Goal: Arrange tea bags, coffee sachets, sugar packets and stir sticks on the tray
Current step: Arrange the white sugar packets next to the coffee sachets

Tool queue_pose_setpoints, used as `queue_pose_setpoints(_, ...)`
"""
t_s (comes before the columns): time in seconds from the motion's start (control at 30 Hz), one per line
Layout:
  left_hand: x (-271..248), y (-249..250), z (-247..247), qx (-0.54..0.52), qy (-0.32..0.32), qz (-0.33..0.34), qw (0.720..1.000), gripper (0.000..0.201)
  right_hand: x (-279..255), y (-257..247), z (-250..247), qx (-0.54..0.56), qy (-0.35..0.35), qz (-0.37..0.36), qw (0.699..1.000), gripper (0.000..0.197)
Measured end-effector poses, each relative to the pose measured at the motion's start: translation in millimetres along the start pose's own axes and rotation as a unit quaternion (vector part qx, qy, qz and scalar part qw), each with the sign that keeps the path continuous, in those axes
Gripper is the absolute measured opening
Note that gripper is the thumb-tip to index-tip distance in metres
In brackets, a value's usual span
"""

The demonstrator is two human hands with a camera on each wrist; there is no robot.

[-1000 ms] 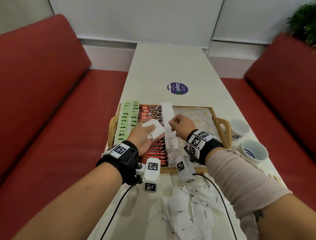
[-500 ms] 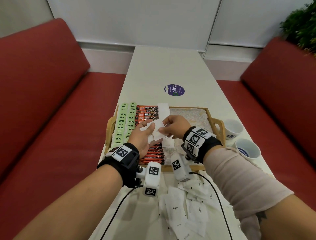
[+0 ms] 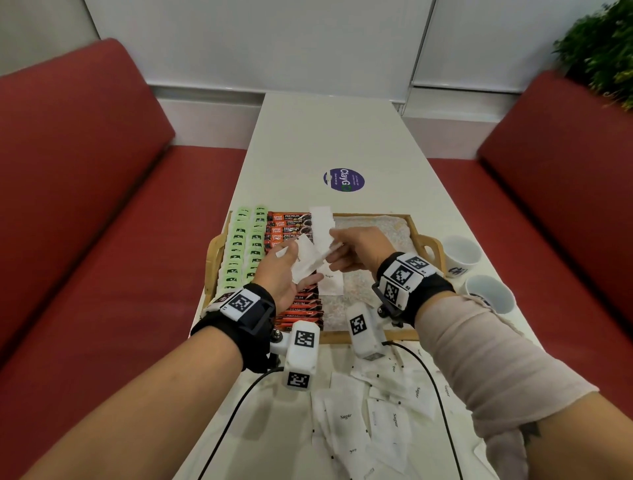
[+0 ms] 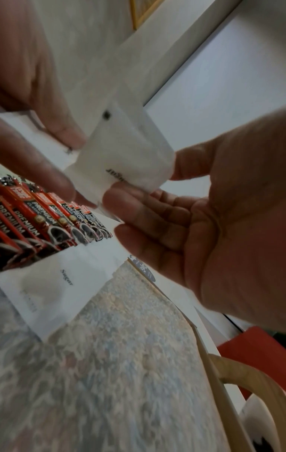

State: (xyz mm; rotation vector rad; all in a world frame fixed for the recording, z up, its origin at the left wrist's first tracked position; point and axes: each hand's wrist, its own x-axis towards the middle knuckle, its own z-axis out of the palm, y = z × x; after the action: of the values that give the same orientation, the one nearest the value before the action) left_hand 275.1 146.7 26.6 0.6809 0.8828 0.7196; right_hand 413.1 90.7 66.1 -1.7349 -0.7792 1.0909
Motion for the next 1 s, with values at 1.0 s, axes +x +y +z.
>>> queue_pose_setpoints(1.0, 11, 2, -8, -0.071, 0.05, 0.002, 0.996, 0.022, 11, 51, -1, -0.091, 0.018, 0.157, 0.983, 0.023)
